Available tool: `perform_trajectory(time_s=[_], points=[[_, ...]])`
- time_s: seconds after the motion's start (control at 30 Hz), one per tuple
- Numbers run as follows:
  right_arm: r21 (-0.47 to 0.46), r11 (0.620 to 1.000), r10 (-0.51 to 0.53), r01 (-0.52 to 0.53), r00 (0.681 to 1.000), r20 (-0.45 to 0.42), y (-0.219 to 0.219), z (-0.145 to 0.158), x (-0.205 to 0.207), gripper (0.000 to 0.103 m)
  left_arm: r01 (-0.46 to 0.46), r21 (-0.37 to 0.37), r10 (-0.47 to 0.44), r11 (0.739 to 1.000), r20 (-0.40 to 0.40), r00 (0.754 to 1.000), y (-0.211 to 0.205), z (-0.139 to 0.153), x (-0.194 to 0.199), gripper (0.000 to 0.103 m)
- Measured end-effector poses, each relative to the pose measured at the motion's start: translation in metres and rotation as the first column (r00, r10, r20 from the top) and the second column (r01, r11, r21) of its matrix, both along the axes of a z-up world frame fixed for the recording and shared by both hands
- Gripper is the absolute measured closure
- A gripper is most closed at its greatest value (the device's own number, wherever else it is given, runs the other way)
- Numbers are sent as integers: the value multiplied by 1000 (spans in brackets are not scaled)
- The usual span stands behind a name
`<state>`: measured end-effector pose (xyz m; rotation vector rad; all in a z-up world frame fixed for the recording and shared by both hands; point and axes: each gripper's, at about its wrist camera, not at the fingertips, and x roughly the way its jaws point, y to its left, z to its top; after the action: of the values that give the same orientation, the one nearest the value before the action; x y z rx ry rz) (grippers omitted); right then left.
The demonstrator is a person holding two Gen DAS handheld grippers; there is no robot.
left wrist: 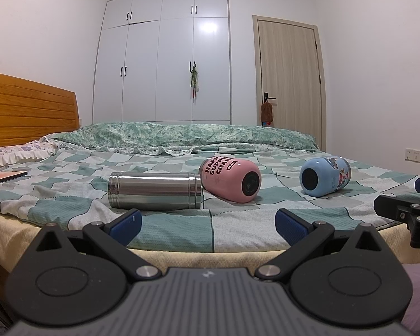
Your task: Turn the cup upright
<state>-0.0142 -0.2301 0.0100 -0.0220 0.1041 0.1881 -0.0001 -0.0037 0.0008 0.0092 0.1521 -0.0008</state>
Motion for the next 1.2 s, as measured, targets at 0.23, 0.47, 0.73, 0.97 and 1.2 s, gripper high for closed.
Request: perform_trajectory(time_s=[0.23,0.47,0.73,0.97,1.2], points=[[-1,1000,0,0,1000,0,0,0,0,0,0,0,0,1000,0,1000,0,0,0,0],[-1,1000,0,0,1000,-1,0,0,0,0,0,1,0,1000,1,1000,0,0,0,0],[-6,1000,2,-2,1000,-3,1,-2,0,0,4,35,-4,999,16,1000,-6,7,-4,0],[-10,999,44,-44,998,-34,9,4,14,0,24,120,-24,992,2,1000,-2,23,7,0],[-59,990,127,-130,990,-56,37,13,39,0,26,258,-16,966,-39,999,24,42,43,0]])
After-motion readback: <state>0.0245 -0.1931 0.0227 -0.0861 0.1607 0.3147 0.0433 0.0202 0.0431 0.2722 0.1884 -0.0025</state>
